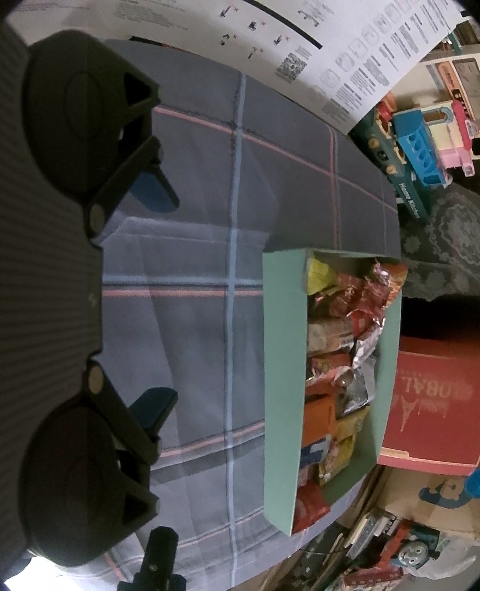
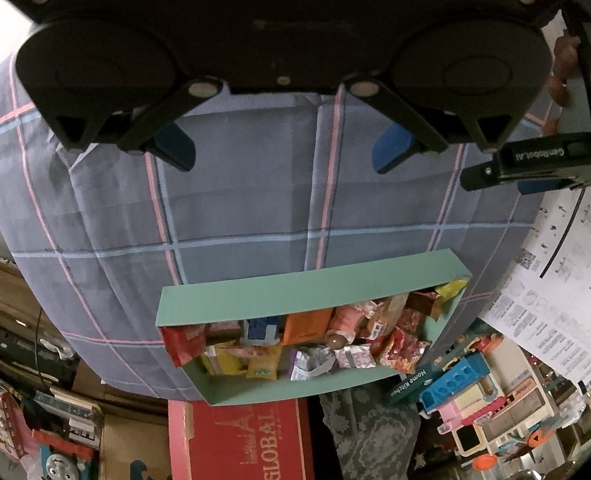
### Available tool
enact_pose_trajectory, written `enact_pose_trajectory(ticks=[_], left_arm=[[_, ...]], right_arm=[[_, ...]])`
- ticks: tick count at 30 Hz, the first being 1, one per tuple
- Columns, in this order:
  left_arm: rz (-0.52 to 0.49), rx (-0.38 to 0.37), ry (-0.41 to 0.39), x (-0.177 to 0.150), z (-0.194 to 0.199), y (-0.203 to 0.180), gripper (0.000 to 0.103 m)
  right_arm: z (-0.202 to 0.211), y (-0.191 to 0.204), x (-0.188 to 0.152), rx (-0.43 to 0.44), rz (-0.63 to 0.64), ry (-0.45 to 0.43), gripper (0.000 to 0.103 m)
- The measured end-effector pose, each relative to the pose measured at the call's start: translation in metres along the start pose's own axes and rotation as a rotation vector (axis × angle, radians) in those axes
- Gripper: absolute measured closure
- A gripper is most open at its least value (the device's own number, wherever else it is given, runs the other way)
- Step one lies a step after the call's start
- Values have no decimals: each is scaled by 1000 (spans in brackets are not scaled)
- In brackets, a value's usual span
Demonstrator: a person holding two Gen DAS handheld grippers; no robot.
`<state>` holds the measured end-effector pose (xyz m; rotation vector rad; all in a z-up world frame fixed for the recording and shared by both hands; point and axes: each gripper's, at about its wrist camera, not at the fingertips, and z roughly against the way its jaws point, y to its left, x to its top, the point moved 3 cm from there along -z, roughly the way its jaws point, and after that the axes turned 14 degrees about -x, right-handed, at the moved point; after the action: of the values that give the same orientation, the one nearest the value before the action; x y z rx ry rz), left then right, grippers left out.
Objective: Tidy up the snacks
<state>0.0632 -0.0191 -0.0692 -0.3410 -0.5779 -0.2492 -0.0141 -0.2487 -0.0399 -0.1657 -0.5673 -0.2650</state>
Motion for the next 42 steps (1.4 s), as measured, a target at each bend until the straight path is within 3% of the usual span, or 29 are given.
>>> enact_pose_trajectory(ticks=[42], left_arm=[[-12,52,-46,14,9,3,0]], right_arm=[[2,3,13,-24,0,-10,0]])
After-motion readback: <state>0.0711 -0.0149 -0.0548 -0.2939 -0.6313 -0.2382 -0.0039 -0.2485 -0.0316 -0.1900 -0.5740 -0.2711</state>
